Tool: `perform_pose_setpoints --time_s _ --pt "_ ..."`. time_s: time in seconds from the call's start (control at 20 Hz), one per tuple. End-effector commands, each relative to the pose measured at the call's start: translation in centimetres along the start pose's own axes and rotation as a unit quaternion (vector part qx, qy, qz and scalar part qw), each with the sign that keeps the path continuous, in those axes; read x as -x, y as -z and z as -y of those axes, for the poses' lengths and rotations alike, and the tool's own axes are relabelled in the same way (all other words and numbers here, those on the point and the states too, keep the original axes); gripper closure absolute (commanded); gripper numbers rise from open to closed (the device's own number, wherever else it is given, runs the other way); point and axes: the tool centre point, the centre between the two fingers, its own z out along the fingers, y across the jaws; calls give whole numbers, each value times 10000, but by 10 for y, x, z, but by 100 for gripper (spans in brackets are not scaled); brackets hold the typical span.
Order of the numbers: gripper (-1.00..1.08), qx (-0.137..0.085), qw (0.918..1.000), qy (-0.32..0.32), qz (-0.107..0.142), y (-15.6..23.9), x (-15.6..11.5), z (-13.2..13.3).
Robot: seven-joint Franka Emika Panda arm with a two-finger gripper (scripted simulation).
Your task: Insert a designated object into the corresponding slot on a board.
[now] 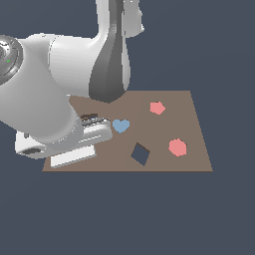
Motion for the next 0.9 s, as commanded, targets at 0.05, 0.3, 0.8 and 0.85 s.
perform_pose_setpoints --time_s 0.05,0.3,0.8,0.85 --pt "108 1 9998 -201 -3 1 0 11" --pt "108 0 9981 -612 -3 2 -1 31" --pt "108 0 9842 -1772 -3 5 -15 89" --pt "108 -1 9818 -1897 -3 5 -17 95"
